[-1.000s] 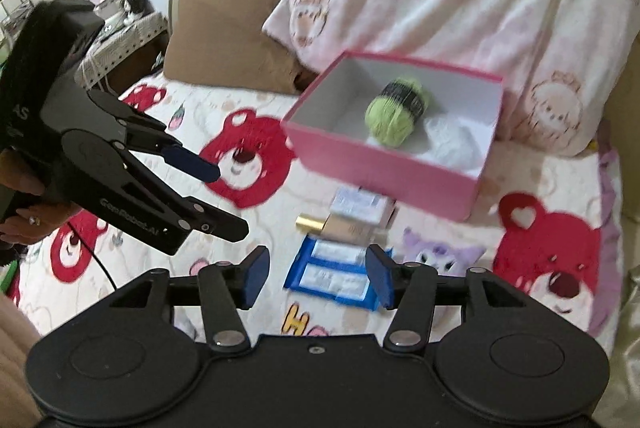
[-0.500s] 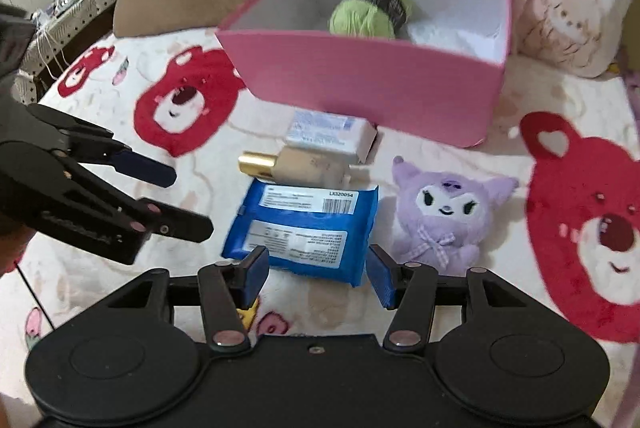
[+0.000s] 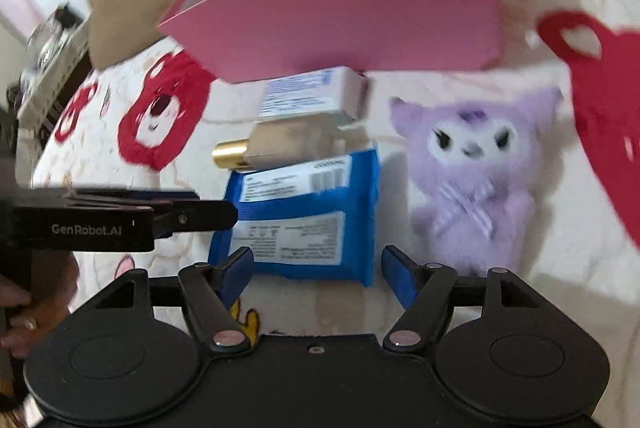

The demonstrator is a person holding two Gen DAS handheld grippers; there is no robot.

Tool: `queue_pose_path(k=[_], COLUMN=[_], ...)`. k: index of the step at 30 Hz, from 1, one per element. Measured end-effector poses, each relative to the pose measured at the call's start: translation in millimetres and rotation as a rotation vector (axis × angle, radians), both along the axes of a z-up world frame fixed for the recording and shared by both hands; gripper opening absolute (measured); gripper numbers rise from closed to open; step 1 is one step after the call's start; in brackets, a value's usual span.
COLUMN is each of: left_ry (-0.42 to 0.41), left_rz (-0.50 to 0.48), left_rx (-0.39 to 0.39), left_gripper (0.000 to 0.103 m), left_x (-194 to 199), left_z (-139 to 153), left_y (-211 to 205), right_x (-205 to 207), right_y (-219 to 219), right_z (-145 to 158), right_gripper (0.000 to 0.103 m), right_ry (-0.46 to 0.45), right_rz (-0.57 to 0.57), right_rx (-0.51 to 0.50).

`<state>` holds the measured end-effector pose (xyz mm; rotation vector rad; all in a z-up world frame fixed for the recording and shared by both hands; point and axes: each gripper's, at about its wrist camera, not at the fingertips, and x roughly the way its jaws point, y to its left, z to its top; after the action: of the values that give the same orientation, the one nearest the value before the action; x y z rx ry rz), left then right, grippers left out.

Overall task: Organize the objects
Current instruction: 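Lower the left tool onto the blue wet-wipe pack and close it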

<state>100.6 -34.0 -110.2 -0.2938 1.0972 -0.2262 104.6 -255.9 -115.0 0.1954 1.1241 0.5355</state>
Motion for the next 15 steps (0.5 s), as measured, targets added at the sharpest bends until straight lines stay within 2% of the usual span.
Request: queue_pose_path(k=[3, 4, 5, 6, 8, 10, 15], left_ry=[0.015, 0.02, 0.018, 0.008, -0.022, -0.027, -0.025], left_rz=[0.036, 0.042, 0.041, 0.036, 0.036, 0.047, 0.075], left_rx=[-0.008, -0.014, -0.02, -0.016, 0.004, -0.013, -0.021], left_gripper=[0.055, 0.051, 0.048, 0.046, 0.035, 0.031, 0.03], left_x=[-0.6, -1.0, -1.7, -2.6, -4.9, -5.2, -4.0], left_z=[-9.6, -11.6, -13.7, -14.1, -13.0, -12.8, -17.0], left_y=[-0.8, -0.8, -1.5, -2.6, -4.4, -3.3, -6.7], right_x=[-2.5, -3.0, -3.3, -3.5, -4.4, -5.1, 5.2], right_y=[2.4, 3.0, 3.3, 5.3, 7.9, 8.7, 5.7], right_z=[-0.6, -0.2, 0.7, 2.2, 7.0, 9.4, -0.8], right_gripper=[0.075, 0.071, 0.057, 0.05, 0.043, 0.036, 0.033], right_ry=[-0.057, -0.076, -0.09, -0.097, -0.13, -0.167, -0.132], right_rz=[-0.011, -0.019, -0.019, 0.002, 0.047, 0.072, 0.039], right_rx=[-0.019, -0.027, -0.028, -0.025, -0.037, -0.066, -0.084])
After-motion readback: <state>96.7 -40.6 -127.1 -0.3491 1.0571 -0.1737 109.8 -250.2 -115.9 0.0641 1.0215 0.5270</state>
